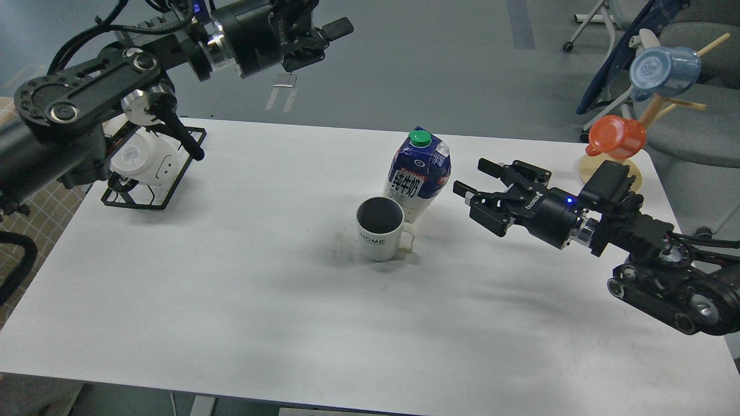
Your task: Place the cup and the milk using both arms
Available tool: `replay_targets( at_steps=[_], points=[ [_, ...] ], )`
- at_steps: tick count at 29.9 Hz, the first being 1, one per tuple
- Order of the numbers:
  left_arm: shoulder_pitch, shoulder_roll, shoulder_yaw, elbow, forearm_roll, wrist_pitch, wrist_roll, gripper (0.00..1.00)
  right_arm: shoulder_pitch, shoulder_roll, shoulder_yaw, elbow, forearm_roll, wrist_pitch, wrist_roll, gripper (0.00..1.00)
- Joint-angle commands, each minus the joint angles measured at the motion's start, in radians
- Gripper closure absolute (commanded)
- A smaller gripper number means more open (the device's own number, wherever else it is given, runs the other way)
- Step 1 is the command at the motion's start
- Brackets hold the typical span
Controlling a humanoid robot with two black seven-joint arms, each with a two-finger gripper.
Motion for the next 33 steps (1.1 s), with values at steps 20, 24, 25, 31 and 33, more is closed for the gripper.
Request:
replay_targets(
  at_steps=[20,24,25,31,33],
  points=[
    [0.058,-0.076,-0.195,0.162,-0.052,0.0,-0.006,0.02,0.289,-0.001,0.48,-0.17,0.782,0.597,0.0,0.0],
    [0.065,-0.118,-0.244,0.279,-0.141,0.0,-0.006,0.01,0.326,0.195,0.58,-0.402,0.828,0.699,0.0,0.0],
    [0.063,-0.127,-0.246,0.302,-0.158,0.0,-0.006,0.01,0.337,0.221,0.595,-0.439,0.837,0.715,0.0,0.0],
    [0.063,-0.239,-0.253,0.52,-0.23,0.0,-0.003,0.01,0.378,0.416,0.681,-0.666,0.943,0.837,0.0,0.0],
    [0.063,-0.266,-0.255,0.564,-0.239,0.0,-0.003,0.01,0.364,0.452,0.693,-0.672,0.975,0.831,0.0,0.0]
  ],
)
